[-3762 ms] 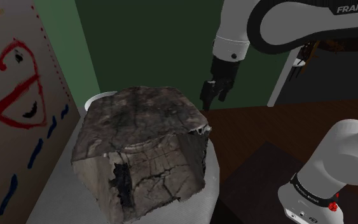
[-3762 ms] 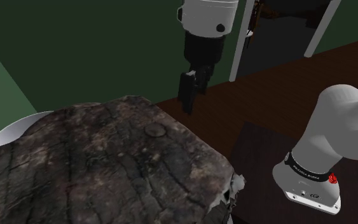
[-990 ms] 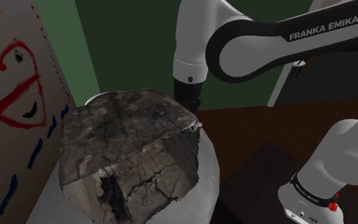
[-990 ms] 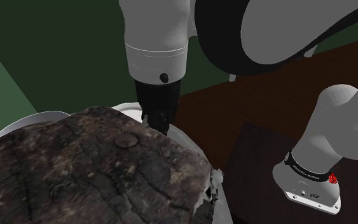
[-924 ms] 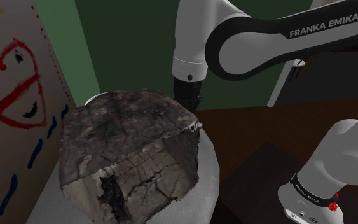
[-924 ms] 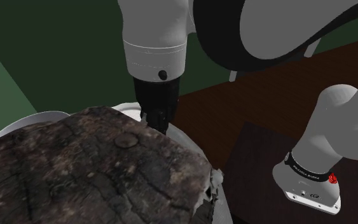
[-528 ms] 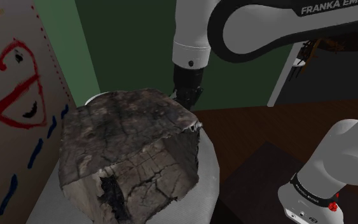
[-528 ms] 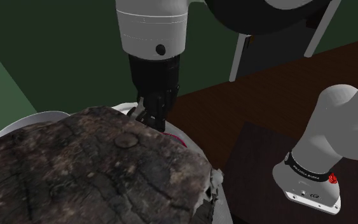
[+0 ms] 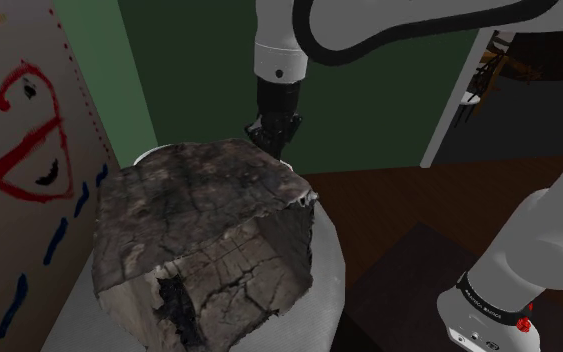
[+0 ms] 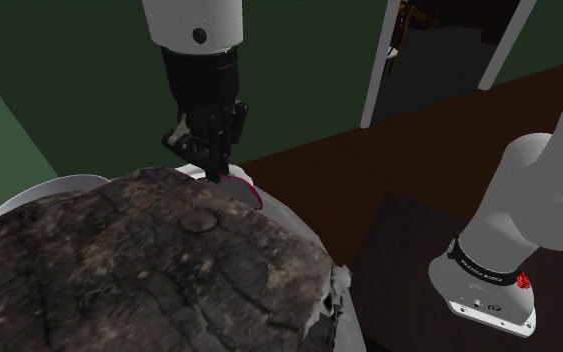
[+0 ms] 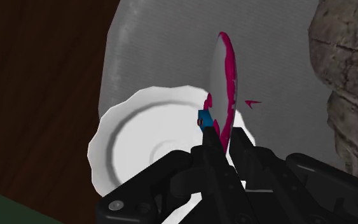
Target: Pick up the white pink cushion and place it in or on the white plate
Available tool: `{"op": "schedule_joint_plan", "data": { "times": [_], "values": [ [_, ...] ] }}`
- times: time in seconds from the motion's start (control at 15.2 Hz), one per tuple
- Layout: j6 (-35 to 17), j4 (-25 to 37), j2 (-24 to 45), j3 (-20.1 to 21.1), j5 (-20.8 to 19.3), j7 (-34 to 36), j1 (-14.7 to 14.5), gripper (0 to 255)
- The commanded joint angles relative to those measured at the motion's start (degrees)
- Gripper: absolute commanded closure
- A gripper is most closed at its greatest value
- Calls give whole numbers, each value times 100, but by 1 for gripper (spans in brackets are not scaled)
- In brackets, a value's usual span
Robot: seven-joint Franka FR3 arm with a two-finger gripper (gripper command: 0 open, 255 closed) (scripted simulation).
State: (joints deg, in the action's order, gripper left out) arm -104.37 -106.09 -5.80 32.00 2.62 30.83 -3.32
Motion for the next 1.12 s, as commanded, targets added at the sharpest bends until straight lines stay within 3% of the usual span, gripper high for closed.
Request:
{"op": "schedule_joint_plan", "data": {
  "times": [0.0, 0.26, 0.92, 0.99, 1.06],
  "values": [
    [75, 372, 345, -28, -189, -46, 66, 255],
    [361, 1448, 1269, -103, -666, -128, 123, 255],
    [-243, 813, 1234, -126, -653, -125, 138, 255],
    [-243, 813, 1234, -126, -653, -125, 138, 0],
    [-498, 633, 1234, -85, -611, -461, 137, 0]
  ]
}}
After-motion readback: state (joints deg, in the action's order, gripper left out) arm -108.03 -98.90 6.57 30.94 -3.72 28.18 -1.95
